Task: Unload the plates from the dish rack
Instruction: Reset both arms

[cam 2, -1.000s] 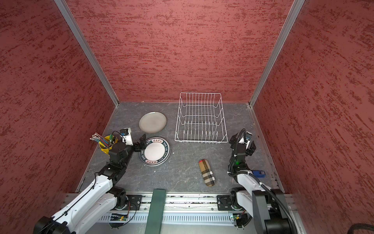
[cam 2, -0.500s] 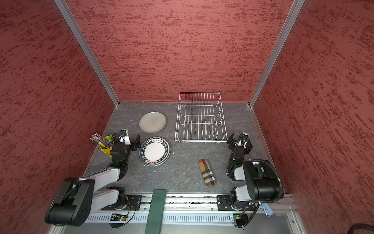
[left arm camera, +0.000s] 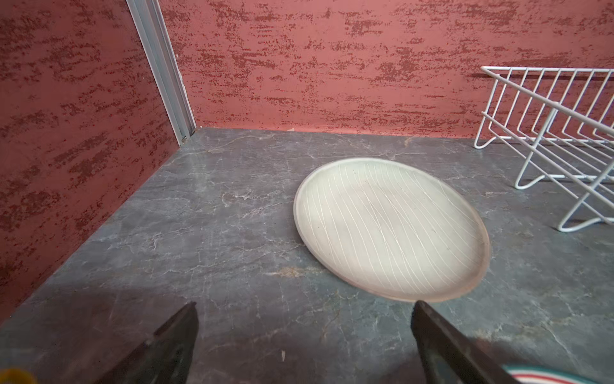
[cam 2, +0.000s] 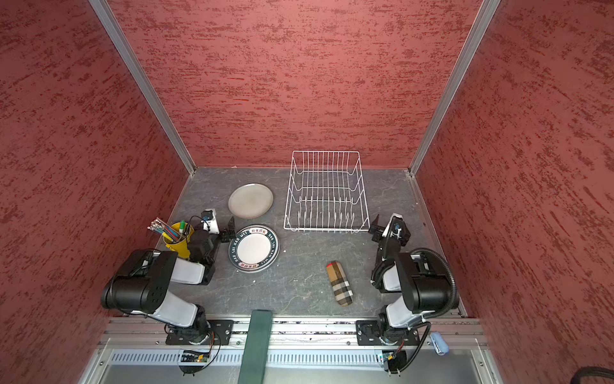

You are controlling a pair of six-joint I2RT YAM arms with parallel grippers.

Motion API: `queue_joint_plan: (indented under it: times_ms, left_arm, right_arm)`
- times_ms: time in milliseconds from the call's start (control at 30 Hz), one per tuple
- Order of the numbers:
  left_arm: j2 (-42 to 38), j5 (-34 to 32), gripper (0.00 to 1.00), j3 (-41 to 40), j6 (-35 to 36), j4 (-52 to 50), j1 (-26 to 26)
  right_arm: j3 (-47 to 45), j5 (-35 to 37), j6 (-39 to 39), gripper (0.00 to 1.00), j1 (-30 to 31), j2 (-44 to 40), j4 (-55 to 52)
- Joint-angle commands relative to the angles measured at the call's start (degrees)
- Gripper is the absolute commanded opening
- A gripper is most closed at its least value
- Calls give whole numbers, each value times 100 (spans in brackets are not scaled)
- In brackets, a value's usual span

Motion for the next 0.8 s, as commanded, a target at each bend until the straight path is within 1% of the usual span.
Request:
queue_joint_plan:
  times_ms: [0, 33, 100, 767]
  left_arm:
    - [-70, 297, 100, 517, -298, -841, 297]
    - [-83, 407, 99, 514, -356, -849, 382]
    - [-71, 312, 99, 522, -326, -844, 333]
    - [-68, 285, 99, 521, -301, -841, 308]
  right_arm:
    - [395, -272, -130, 99, 28, 22, -529]
    - [456, -298, -115, 99, 21, 15, -645]
    - [470, -343, -100, 99, -15, 10, -672]
    - [487, -349, -89, 99, -29, 5, -736]
